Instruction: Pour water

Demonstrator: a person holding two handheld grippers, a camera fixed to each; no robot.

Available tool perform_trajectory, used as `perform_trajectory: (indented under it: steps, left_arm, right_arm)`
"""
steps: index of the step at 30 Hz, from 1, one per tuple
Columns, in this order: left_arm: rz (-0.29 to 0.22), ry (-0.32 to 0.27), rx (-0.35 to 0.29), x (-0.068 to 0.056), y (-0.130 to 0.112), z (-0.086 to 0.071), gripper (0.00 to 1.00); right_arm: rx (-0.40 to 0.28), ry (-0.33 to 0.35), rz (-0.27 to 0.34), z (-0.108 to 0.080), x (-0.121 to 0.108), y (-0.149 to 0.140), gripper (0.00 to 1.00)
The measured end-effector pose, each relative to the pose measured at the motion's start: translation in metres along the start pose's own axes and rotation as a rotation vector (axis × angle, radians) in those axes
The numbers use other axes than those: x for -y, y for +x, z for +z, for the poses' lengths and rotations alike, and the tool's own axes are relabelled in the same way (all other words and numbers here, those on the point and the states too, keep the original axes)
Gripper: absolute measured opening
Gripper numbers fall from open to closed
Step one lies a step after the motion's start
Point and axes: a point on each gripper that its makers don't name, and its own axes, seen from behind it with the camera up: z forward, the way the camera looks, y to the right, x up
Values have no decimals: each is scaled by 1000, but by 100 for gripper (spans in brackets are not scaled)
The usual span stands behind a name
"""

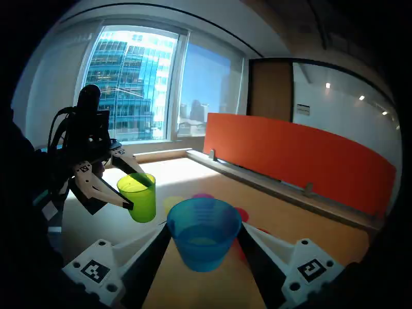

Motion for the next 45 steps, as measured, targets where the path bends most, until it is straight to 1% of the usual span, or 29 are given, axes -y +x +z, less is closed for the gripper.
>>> perform_trajectory:
  steps: [7,15,20,27,36,45]
  left_arm:
    - [-10,6,-25,2,8,-3,86]
    - [-11,6,-62,1,19,-5,86]
    - [-16,6,-93,1,30,-7,86]
    - [-35,2,-131,0,40,-7,86]
    - [-19,-3,-146,-3,46,-8,87]
    - [-13,-9,-150,-4,46,-7,87]
  right_arm:
    - [-40,7,3,-4,5,8,91]
    - [-100,6,16,-8,8,19,91]
    - [-122,10,30,-9,9,22,91]
    - [-124,12,19,-9,11,24,91]
    - [-119,13,14,-10,11,25,91]
    - [-113,14,5,-11,11,27,91]
